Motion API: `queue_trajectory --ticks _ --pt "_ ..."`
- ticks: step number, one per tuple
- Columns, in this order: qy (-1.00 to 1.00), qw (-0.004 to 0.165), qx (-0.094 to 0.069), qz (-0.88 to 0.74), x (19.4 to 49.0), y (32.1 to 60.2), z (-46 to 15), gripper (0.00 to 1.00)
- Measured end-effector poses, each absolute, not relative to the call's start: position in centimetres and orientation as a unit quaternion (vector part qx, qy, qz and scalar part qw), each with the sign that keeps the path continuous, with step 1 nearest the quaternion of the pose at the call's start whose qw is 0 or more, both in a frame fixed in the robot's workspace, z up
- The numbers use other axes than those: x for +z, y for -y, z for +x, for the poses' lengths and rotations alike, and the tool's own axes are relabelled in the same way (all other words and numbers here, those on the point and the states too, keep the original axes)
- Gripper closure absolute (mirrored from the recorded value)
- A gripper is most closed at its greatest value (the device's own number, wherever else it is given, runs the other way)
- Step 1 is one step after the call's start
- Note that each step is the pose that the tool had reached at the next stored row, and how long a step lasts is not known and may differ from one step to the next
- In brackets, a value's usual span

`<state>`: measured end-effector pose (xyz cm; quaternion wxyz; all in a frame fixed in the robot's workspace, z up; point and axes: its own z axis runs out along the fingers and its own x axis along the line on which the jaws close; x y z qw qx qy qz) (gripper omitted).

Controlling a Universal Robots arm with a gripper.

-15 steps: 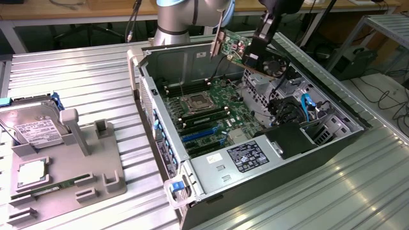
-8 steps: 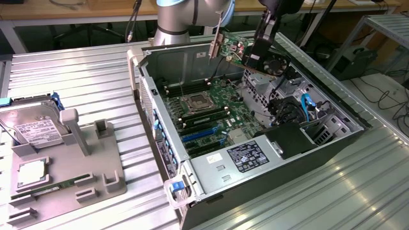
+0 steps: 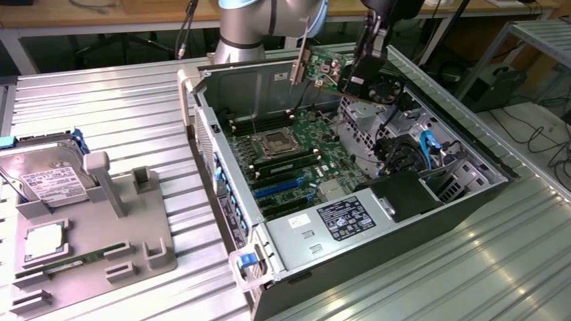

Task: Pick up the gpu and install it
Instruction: 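Insert the gpu into the slot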

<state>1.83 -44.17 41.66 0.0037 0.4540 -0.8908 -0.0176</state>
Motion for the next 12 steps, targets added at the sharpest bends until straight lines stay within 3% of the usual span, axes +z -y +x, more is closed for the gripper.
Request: queue_trajectory --ticks 12 --pt "0.844 0.005 -0.017 0.536 41.66 44.17 1.83 0.72"
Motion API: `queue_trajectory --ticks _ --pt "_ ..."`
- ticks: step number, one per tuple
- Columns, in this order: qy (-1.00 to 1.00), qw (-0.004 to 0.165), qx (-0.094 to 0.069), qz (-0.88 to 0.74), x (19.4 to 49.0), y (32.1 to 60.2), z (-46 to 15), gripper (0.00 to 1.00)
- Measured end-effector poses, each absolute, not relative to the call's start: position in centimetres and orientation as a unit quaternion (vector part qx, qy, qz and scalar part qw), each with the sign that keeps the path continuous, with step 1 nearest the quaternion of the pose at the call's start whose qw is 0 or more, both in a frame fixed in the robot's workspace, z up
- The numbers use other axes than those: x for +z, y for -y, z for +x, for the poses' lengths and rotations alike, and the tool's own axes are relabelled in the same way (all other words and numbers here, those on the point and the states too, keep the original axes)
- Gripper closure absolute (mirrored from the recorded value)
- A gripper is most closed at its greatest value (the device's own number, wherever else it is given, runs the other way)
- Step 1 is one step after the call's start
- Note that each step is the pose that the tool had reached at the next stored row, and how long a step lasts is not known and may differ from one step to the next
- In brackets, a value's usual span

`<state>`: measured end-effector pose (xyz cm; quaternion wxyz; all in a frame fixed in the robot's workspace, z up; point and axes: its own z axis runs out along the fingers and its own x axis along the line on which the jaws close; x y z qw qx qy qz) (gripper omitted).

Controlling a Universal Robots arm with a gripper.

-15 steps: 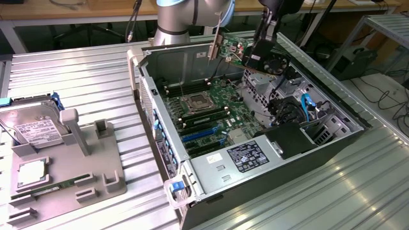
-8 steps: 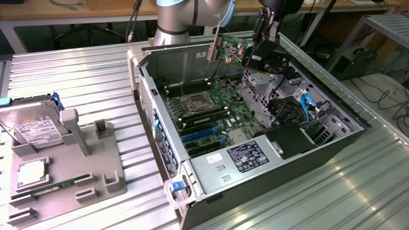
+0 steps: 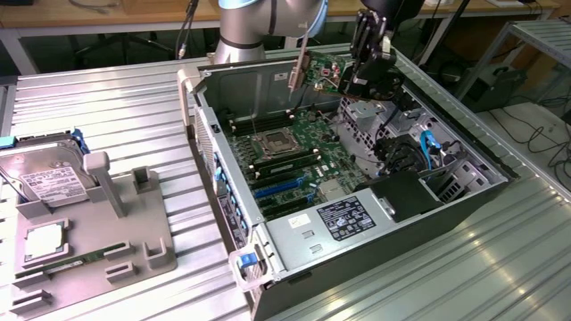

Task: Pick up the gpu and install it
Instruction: 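Insert the gpu into the slot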

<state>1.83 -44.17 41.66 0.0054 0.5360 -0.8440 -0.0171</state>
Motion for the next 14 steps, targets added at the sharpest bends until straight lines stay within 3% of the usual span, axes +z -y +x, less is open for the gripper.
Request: queue_trajectory --ticks 8,14 --pt "0.811 0.006 -0.016 0.585 41.64 44.17 1.83 0.72" --pt "0.808 -0.009 -0.006 0.589 41.56 44.17 1.57 0.72"
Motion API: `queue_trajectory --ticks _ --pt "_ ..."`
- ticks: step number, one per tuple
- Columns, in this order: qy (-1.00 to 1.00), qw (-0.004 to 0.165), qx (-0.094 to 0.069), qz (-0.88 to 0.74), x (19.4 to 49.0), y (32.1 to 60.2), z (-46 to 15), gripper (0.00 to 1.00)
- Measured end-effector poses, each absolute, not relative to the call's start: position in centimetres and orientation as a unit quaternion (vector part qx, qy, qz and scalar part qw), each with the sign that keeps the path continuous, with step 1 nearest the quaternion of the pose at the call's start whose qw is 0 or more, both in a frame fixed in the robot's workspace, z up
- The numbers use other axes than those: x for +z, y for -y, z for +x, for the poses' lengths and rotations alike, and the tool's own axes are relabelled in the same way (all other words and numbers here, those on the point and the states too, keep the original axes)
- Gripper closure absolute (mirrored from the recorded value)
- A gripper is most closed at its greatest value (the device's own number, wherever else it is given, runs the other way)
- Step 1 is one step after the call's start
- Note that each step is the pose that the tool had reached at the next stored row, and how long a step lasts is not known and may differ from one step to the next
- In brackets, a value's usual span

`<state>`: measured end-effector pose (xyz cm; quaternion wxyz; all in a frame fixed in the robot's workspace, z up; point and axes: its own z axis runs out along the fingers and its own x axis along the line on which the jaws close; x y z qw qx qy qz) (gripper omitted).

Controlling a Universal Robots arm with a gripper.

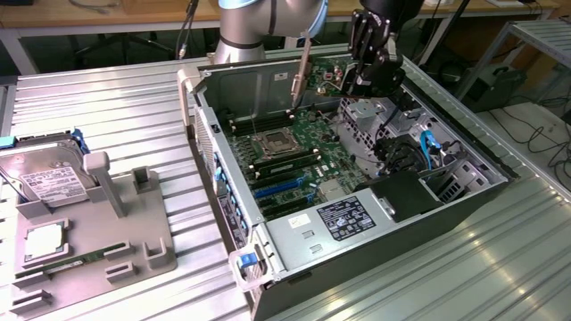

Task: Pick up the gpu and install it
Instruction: 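Insert the gpu into the slot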

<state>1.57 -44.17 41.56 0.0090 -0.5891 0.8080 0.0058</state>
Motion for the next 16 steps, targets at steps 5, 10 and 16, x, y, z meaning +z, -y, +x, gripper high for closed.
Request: queue_trajectory --ticks 5,10,16 --pt "-0.795 0.009 0.007 -0.607 41.55 44.17 1.43 0.72" --pt "-0.781 0.011 0.009 -0.624 41.55 44.17 1.31 0.72" --pt "-0.765 0.021 0.022 -0.643 41.54 44.17 1.26 0.72"
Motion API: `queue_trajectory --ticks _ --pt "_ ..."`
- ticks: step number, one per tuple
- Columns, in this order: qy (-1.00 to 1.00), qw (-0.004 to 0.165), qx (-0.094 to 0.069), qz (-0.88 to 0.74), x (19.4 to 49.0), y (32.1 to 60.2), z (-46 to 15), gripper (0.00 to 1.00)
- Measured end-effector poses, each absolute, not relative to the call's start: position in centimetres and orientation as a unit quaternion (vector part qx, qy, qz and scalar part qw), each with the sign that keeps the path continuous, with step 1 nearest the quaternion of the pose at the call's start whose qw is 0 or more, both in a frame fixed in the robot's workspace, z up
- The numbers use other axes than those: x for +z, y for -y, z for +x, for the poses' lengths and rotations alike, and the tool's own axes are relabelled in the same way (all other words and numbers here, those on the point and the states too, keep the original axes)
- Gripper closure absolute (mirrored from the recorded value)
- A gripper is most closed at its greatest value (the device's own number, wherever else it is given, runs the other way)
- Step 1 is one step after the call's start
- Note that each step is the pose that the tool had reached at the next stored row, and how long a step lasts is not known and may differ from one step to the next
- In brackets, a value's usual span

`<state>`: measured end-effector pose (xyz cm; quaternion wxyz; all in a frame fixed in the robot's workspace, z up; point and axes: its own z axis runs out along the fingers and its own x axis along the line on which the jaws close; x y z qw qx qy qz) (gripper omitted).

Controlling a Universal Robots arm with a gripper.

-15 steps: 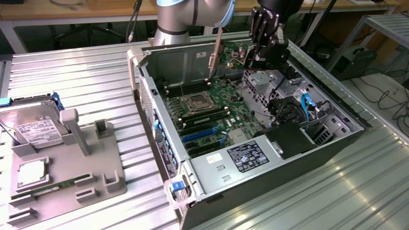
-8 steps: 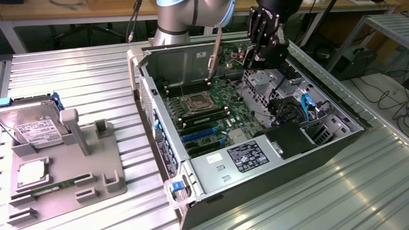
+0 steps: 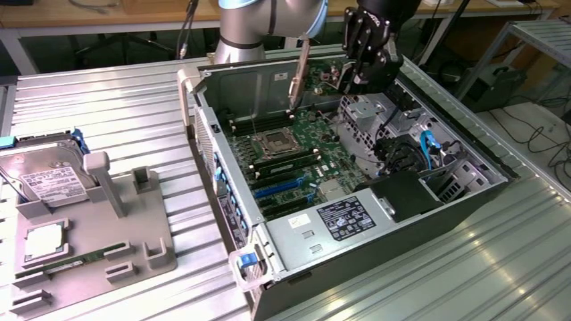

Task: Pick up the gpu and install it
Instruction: 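Insert the gpu into the slot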

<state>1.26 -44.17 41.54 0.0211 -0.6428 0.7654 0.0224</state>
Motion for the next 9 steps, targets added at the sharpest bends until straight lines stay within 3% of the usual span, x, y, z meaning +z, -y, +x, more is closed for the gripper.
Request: queue_trajectory --ticks 9 --pt "-0.724 0.023 0.028 -0.689 41.48 44.17 1.04 0.72"
